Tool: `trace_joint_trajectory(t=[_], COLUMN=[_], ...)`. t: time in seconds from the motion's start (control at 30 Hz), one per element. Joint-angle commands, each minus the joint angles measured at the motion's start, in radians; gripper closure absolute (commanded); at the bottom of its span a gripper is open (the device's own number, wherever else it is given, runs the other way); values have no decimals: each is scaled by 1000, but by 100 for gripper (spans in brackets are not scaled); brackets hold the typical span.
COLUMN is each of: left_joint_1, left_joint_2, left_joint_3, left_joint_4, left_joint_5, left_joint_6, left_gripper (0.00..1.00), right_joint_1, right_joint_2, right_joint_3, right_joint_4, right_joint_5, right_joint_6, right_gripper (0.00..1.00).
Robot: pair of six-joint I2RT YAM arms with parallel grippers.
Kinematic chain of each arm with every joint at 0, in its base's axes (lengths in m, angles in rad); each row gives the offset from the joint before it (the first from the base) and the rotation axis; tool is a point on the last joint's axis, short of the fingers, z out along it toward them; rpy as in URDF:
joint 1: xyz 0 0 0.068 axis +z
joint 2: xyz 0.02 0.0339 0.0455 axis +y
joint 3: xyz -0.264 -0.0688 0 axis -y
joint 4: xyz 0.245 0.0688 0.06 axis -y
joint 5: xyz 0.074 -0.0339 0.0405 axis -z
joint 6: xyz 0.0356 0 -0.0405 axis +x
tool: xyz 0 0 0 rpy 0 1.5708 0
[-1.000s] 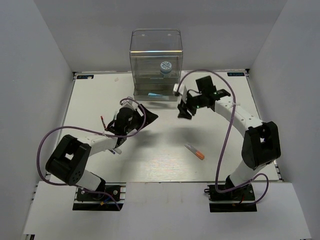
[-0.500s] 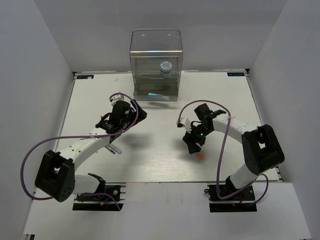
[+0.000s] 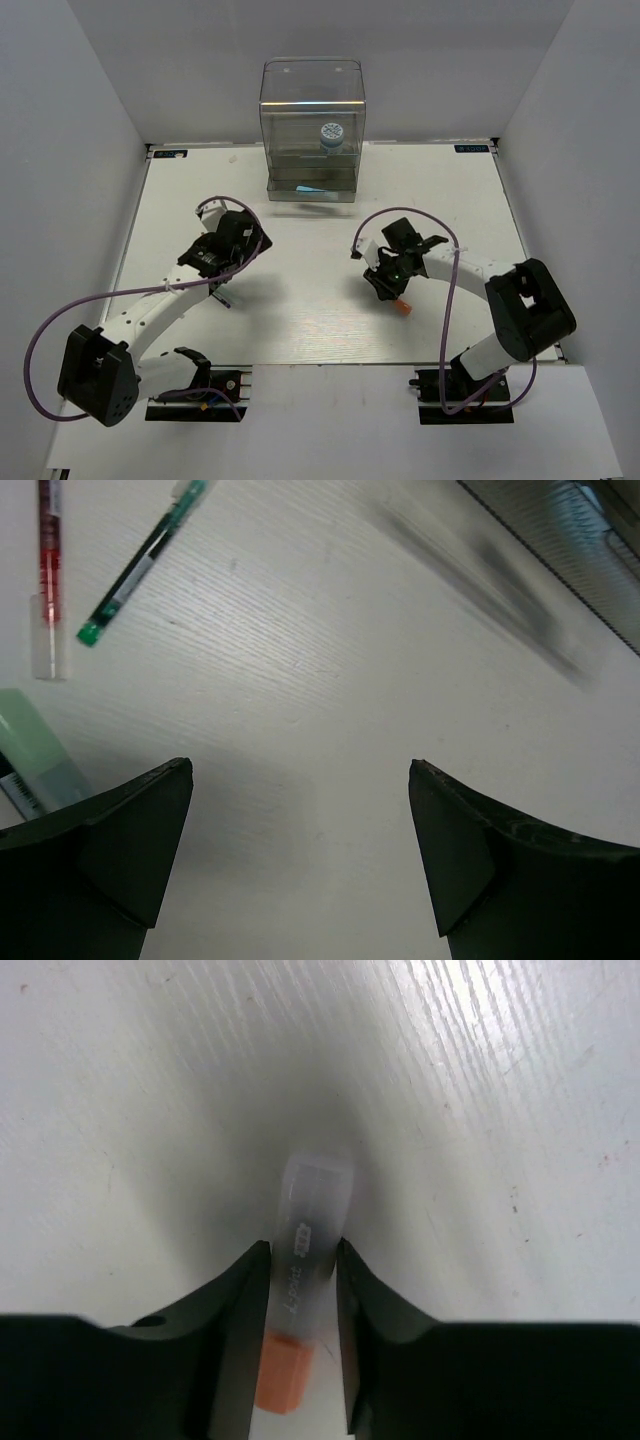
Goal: Sort the stationery into containers
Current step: Pick up the pen from the center of the board.
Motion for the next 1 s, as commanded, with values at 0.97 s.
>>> trace_joint_trajectory(t=[0.97], left_joint_1=[4], left_joint_2=[-57], left_joint_3=[-61], left_joint_4=[-242], left_joint_5=[-71], left_joint_6=[-122], left_gripper=[1], right_joint_1=[18], right_joint_2=[247], right_joint_3=[664], right_joint_4=[368], right_joint_5=[-167], right_joint_6=[-294], right_gripper=[100])
